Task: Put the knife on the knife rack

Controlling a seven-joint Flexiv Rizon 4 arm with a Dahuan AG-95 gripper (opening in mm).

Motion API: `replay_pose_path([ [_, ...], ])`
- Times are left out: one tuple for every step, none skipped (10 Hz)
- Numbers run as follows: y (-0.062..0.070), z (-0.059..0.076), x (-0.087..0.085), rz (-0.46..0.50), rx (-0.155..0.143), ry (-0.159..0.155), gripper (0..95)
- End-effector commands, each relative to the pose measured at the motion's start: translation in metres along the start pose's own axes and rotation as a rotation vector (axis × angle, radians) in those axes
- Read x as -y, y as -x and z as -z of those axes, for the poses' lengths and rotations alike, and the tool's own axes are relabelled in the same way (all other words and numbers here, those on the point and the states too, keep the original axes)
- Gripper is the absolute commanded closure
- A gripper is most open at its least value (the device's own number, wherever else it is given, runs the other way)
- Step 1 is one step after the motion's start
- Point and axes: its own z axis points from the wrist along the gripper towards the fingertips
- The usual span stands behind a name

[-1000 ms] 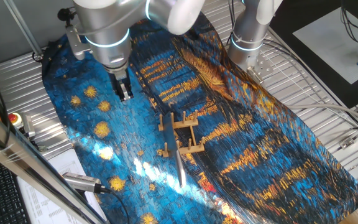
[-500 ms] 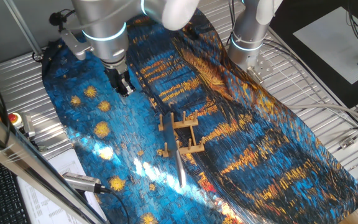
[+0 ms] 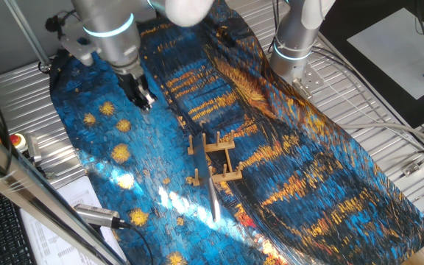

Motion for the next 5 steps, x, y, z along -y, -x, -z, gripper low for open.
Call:
replay_pose_path([
  [-0.0144, 0.0077, 0.0242, -0.179, -0.029, -0.106, 95.0],
  [-0.0172, 0.0091, 0.0282, -0.184, -0.028, -0.113, 95.0],
  [-0.0193, 0.0111, 0.0311, -0.205, -0.032, -0.134, 95.0],
  [-0.0191, 0.0107, 0.0310, -0.218, -0.038, -0.164, 95.0],
  [-0.0194, 0.0110, 0.0314, -0.231, -0.042, -0.187, 95.0],
])
